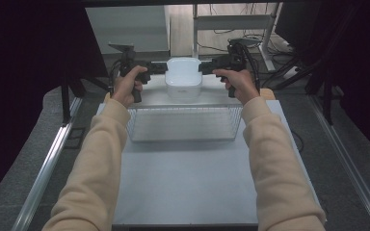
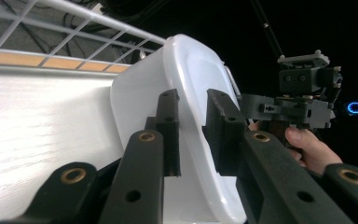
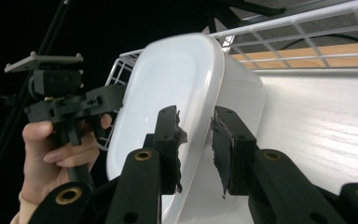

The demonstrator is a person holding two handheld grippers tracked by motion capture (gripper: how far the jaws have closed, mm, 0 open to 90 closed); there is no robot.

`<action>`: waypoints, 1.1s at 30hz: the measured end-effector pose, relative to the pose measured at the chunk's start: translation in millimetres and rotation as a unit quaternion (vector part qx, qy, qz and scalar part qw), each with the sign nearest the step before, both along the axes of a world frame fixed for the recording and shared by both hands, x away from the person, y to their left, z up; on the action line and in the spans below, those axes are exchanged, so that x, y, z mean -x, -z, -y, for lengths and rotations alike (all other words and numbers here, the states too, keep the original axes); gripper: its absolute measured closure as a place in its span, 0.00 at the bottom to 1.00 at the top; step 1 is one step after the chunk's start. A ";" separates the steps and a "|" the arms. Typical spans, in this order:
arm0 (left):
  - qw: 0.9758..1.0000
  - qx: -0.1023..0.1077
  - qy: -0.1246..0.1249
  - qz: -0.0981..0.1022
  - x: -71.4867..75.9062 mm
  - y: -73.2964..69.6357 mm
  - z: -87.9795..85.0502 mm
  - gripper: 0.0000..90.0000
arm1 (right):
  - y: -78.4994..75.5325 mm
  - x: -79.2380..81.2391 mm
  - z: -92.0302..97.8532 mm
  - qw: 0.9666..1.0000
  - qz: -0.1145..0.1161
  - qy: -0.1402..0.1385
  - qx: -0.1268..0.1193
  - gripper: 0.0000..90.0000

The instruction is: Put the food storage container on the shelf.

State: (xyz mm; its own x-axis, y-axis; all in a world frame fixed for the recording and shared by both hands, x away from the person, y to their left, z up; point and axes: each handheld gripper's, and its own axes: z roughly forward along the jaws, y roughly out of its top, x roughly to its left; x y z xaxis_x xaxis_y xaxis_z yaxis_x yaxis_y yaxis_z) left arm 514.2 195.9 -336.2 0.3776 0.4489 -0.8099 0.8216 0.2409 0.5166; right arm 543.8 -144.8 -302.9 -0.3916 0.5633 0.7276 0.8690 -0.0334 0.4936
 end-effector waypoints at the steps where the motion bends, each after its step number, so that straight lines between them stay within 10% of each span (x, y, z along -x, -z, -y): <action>1: 1.000 -0.001 0.000 -0.001 -0.5 1.3 0.3 0.84 | 0.8 -0.6 -0.1 1.000 0.001 0.002 0.004 0.80; 12: 1.000 -0.010 -0.001 0.012 2.3 -0.7 1.9 0.81 | 0.8 0.4 -0.2 1.000 0.005 0.010 0.009 0.79; 16: 0.999 -0.020 -0.015 0.043 9.6 -8.8 2.7 0.58 | -5.1 6.3 -0.6 1.000 0.023 0.014 0.003 0.58; 28: 0.984 -0.110 -0.041 0.133 63.2 -34.3 1.9 0.38 | -27.5 51.7 13.3 0.989 0.136 0.005 0.051 0.40; 33: 0.974 -0.148 -0.033 0.169 95.7 -34.1 2.4 0.34 | -27.5 79.1 23.2 0.976 0.196 -0.023 0.097 0.39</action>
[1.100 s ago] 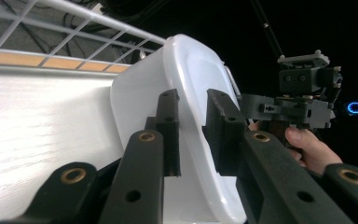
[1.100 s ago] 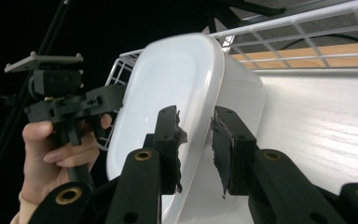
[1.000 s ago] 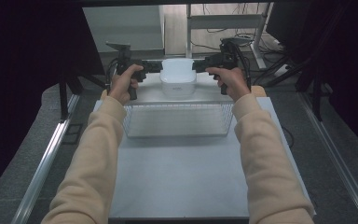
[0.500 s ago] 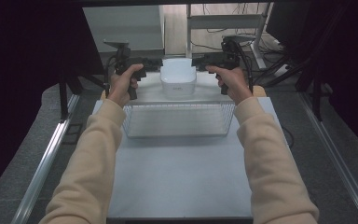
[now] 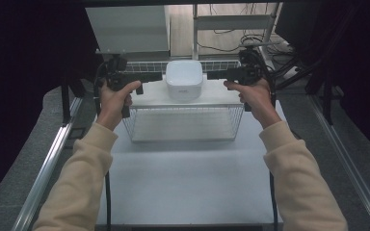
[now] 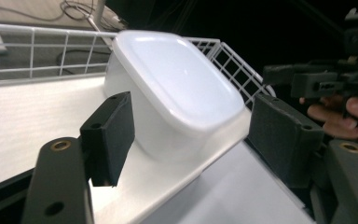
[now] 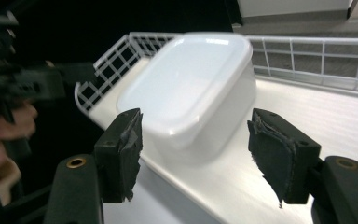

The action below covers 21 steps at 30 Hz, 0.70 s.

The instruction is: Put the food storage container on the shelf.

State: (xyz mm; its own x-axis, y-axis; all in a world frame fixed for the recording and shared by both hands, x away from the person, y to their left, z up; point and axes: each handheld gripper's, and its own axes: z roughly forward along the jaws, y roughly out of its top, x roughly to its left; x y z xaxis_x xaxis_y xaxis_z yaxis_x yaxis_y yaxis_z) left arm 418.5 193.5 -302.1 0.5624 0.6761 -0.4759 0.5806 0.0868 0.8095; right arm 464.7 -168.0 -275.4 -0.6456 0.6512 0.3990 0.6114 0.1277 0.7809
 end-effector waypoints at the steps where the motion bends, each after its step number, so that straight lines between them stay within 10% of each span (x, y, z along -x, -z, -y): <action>1: 1.000 0.000 0.000 0.000 0.0 0.0 0.0 0.34 | 0.0 0.0 0.0 1.000 0.000 0.000 0.000 0.39; 14: 0.999 -0.034 0.005 0.039 59.2 24.7 -6.9 0.33 | 22.3 61.5 39.9 0.997 0.068 -0.037 0.023 0.33; 21: 0.997 -0.063 0.006 0.046 96.6 63.2 -6.6 0.31 | 47.2 95.0 59.6 0.994 0.092 -0.048 0.045 0.28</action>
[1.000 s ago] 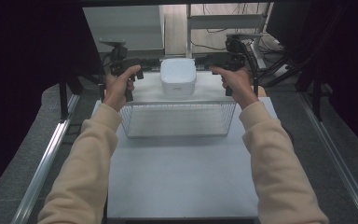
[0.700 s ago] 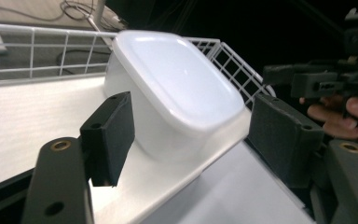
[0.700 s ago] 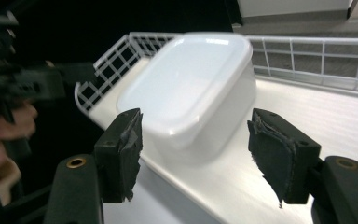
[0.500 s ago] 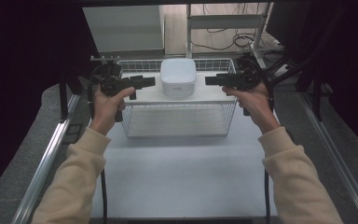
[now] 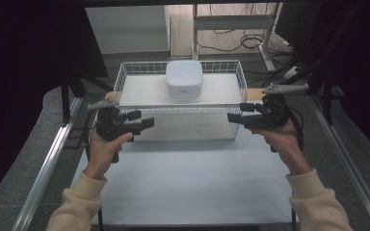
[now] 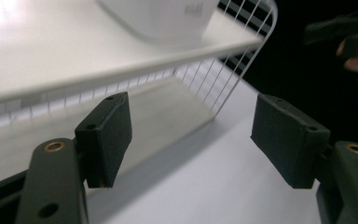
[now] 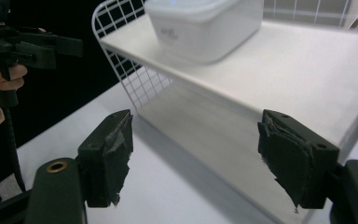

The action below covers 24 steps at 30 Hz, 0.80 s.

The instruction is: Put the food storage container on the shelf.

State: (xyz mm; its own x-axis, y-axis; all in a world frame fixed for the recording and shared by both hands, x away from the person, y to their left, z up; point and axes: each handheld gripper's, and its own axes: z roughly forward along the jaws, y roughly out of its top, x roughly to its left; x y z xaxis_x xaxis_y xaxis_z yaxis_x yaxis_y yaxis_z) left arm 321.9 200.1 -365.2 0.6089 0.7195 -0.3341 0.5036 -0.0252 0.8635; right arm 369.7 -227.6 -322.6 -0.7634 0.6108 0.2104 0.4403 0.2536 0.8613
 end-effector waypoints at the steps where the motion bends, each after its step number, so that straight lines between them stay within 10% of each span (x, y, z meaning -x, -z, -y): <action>1: 1.000 -0.018 -0.003 0.000 7.7 9.1 1.0 0.31 | 4.1 4.1 2.0 1.000 0.000 -0.001 0.000 0.28; 14: 0.999 -0.040 -0.005 -0.033 44.1 66.6 3.2 0.30 | 73.7 45.9 28.8 0.999 -0.029 -0.009 -0.014 0.24; 24: 0.994 -0.069 -0.011 -0.080 46.6 107.5 2.8 0.30 | 124.7 59.0 38.8 0.997 -0.057 0.025 0.035 0.20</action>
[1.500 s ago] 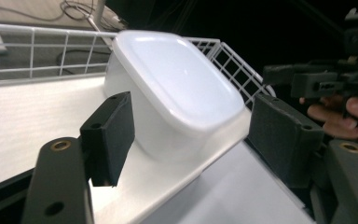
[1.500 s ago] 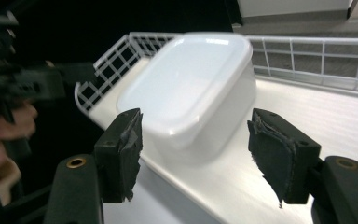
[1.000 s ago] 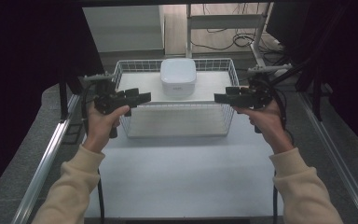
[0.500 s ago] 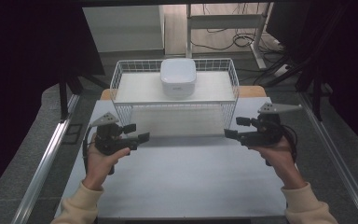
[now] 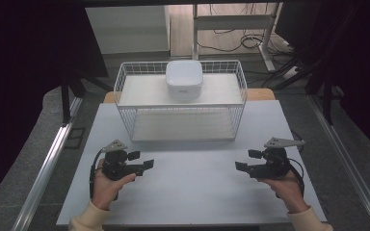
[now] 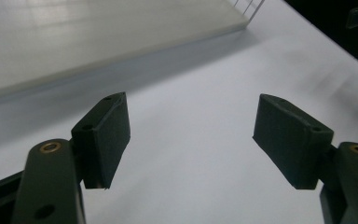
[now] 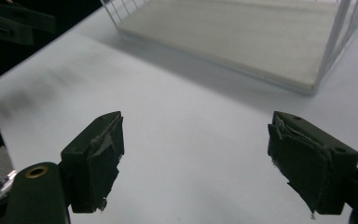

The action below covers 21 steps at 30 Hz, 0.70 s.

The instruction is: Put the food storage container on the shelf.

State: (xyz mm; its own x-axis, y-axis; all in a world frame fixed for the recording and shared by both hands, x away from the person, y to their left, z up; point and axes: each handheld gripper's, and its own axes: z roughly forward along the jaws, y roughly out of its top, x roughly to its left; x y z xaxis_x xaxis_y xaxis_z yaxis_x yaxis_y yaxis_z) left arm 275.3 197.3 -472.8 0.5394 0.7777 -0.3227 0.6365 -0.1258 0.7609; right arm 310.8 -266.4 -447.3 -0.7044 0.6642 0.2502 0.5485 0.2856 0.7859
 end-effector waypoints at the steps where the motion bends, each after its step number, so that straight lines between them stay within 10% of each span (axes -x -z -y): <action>1: 1.000 -0.003 0.000 -0.003 -1.2 2.1 1.3 0.29 | 3.9 0.3 -0.2 1.000 -0.005 0.001 0.003 0.20; 21: 1.000 -0.008 -0.002 -0.006 -5.0 5.0 3.4 0.29 | 13.8 -0.7 1.4 1.000 -0.003 0.007 0.011 0.19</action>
